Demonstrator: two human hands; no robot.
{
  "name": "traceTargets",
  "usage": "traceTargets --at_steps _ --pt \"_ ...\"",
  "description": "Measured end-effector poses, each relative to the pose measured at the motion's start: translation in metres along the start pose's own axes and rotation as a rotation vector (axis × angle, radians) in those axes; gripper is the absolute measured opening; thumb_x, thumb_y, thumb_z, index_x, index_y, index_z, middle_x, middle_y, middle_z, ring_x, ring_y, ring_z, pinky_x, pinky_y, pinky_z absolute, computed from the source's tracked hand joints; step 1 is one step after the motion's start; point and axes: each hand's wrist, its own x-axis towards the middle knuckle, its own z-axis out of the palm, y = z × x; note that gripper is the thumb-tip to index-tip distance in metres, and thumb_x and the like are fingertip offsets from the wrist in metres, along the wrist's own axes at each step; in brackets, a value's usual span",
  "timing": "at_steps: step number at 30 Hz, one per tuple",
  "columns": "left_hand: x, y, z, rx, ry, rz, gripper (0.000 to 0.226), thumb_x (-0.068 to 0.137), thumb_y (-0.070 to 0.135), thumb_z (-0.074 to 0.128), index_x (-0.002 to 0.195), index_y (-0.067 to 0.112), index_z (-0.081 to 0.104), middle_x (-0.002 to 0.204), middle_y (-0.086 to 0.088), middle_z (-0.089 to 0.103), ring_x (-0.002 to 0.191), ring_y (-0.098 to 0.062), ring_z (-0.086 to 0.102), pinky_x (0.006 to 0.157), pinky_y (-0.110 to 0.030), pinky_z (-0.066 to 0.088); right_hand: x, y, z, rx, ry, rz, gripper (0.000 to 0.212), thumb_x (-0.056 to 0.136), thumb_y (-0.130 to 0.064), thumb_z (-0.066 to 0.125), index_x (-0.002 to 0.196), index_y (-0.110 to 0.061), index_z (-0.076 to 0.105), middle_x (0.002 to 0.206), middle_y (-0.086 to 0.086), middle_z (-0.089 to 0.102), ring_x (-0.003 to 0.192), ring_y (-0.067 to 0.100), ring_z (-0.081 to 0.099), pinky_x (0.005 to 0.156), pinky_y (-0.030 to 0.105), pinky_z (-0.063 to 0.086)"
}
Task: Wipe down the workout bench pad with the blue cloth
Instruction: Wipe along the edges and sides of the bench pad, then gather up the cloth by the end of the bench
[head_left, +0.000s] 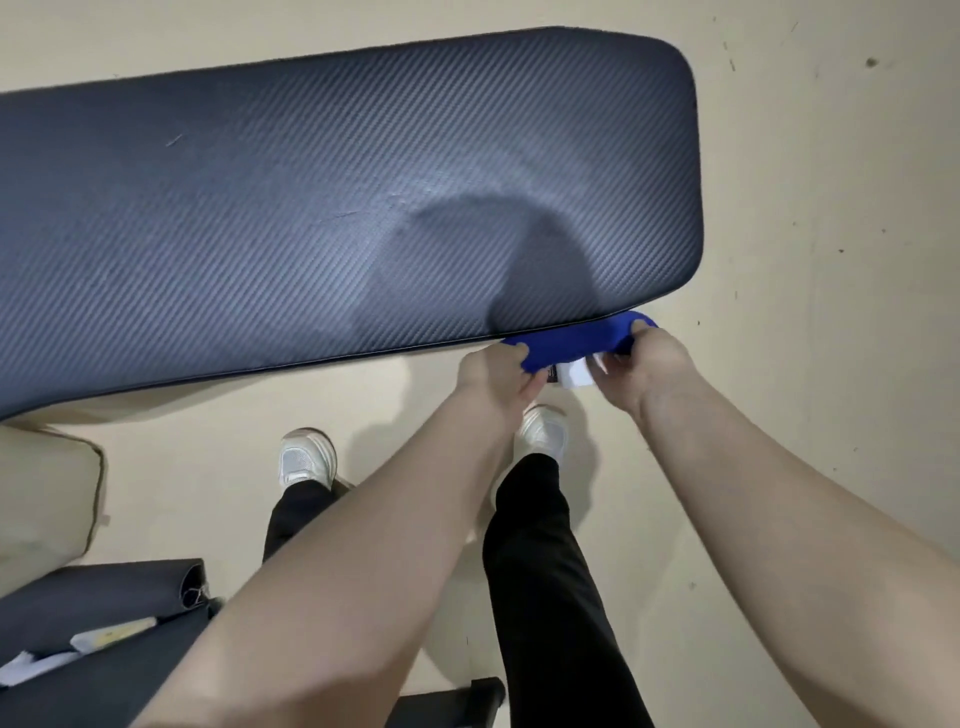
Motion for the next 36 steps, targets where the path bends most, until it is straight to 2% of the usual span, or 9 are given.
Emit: traceTargets --at_steps 3,10,15,18,21,25,28,32,36 --pt "0.001 0.006 -0.005 -0.060 0.123 0.015 0.022 0.094 -0.002 0.042 0.075 0.004 0.049 0.076 -0.012 0.055 0.066 -0.020 0.055 0.041 -0.021 0.052 -0.002 0.019 0.012 -0.001 -0.110 0.076 0.014 0.095 -0.008 0.038 0.090 -0.012 0.050 0.084 0.003 0.055 0.096 0.022 0.054 0.102 0.045 0.042" --pt "0.018 -0.015 0.040 -0.099 0.115 -0.002 0.020 0.095 -0.003 0.040 0.078 -0.002 0.051 0.082 -0.016 0.060 0.076 -0.026 0.061 0.070 -0.025 0.056 0.023 -0.027 -0.003 0.024 -0.018 0.026 0.027 0.096 -0.004 0.037 0.120 -0.011 0.048 0.126 0.016 0.055 0.117 0.031 0.053 0.090 0.048 0.048" --pt "0.036 -0.044 0.103 -0.177 0.020 -0.041 0.010 0.096 -0.001 0.041 0.098 -0.002 0.050 0.083 -0.012 0.054 0.082 -0.023 0.061 0.065 -0.023 0.060 0.043 -0.091 -0.009 -0.278 -0.067 -0.182 0.026 0.092 0.000 0.032 0.092 -0.016 0.053 0.090 0.006 0.054 0.064 0.020 0.046 0.056 0.031 0.047" --pt "0.040 -0.052 0.131 -0.264 -0.027 -0.067 0.020 0.096 -0.001 0.041 0.115 0.001 0.047 0.084 -0.013 0.055 0.087 -0.027 0.063 0.066 -0.023 0.057 0.051 -0.120 -0.001 -0.546 -0.162 -0.387 0.035 0.085 0.005 0.033 0.072 -0.021 0.053 0.075 0.001 0.053 0.066 0.017 0.045 0.064 0.031 0.043" --pt "0.036 -0.051 0.143 -0.265 -0.113 -0.093 0.011 0.096 -0.003 0.040 0.093 -0.004 0.051 0.059 -0.016 0.066 0.067 -0.024 0.064 0.052 -0.020 0.056 0.058 -0.131 0.007 -0.713 -0.231 -0.549 0.038 0.077 0.008 0.035 0.071 -0.022 0.056 0.072 -0.001 0.056 0.066 0.015 0.048 0.060 0.023 0.041" --pt "0.034 -0.051 0.134 -0.209 -0.138 -0.070 0.020 0.097 -0.001 0.038 0.085 -0.002 0.054 0.063 -0.012 0.060 0.071 -0.020 0.060 0.076 -0.022 0.057 0.053 -0.120 -0.002 -0.782 -0.180 -0.669 0.039 0.072 0.007 0.036 0.071 -0.025 0.058 0.073 -0.005 0.059 0.073 0.015 0.052 0.068 0.027 0.044" --pt "0.018 -0.051 0.120 -0.133 -0.074 -0.060 0.019 0.095 -0.002 0.035 0.103 0.001 0.052 0.079 -0.012 0.058 0.071 -0.020 0.058 0.075 -0.025 0.054 0.021 -0.109 -0.014 -0.776 -0.208 -0.619 0.039 0.073 0.010 0.035 0.069 -0.022 0.058 0.074 -0.003 0.057 0.074 0.015 0.051 0.071 0.028 0.043" --pt "-0.026 -0.037 0.085 -0.176 -0.035 -0.056 0.028 0.088 -0.002 0.029 0.090 0.006 0.056 0.083 -0.009 0.060 0.071 -0.020 0.058 0.091 -0.032 0.049 -0.037 -0.091 -0.007 -0.726 -0.480 -0.409 0.036 0.081 0.011 0.035 0.084 -0.015 0.060 0.085 0.004 0.060 0.081 0.018 0.056 0.080 0.033 0.047" --pt "-0.067 -0.004 0.017 -0.096 -0.103 0.157 0.030 0.083 -0.003 0.029 0.095 0.011 0.053 0.085 -0.005 0.061 0.073 -0.019 0.057 0.070 -0.026 0.047 -0.086 -0.060 0.020 -0.697 -0.647 -0.176 0.033 0.079 0.000 0.043 0.111 -0.007 0.050 0.103 0.013 0.059 0.091 0.026 0.058 0.075 0.033 0.048"
